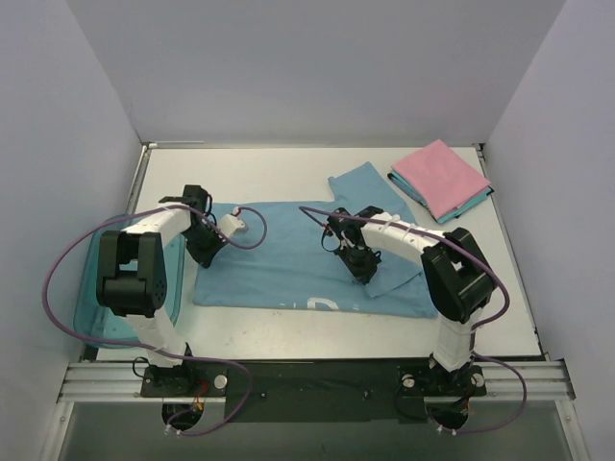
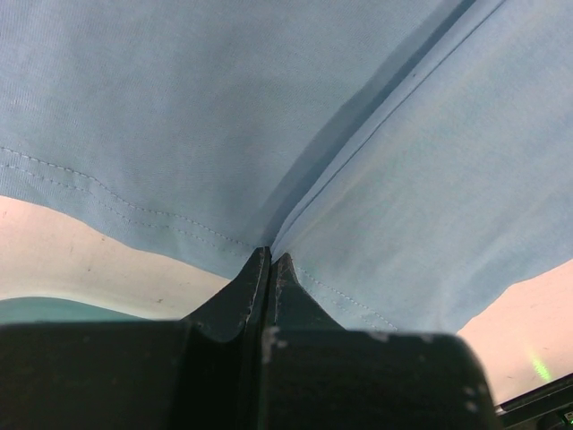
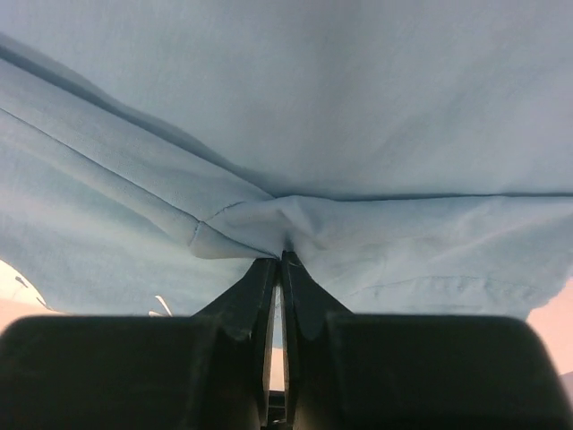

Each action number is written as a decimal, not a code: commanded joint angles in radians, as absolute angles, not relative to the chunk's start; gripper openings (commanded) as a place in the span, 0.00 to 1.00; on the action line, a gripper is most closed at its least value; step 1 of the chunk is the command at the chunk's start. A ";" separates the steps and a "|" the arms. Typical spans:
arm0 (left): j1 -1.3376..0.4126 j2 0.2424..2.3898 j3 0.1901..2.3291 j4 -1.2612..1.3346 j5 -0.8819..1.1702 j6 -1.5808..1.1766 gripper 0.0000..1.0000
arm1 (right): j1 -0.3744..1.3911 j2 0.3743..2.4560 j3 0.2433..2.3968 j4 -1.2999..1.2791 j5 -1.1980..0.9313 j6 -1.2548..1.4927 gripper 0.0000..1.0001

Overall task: Fold and stack the t-shirts
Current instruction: Fold the flattened tshirt in 1/3 of the way, then grap the side of the flattened tshirt furthest away from the robot with both arms, then fold the other side of the tshirt into a rectangle

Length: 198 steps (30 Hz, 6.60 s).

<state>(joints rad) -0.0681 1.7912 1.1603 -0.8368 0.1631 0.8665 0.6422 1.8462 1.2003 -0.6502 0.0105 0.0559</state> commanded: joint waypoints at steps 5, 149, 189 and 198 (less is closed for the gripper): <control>-0.060 1.756 1.216 -0.859 0.123 0.821 0.00 | 0.638 1.829 1.321 -0.706 0.103 0.123 0.00; -0.028 2.259 2.043 -1.292 0.365 0.928 0.80 | 0.127 2.442 2.221 -0.298 -0.348 0.543 0.00; -0.138 1.826 1.520 -1.258 0.269 1.054 0.00 | 0.003 1.464 1.209 -0.557 -0.545 0.364 0.00; -0.167 1.727 1.339 -1.218 0.227 1.081 0.00 | -0.097 1.167 0.901 -0.673 -0.505 0.342 0.00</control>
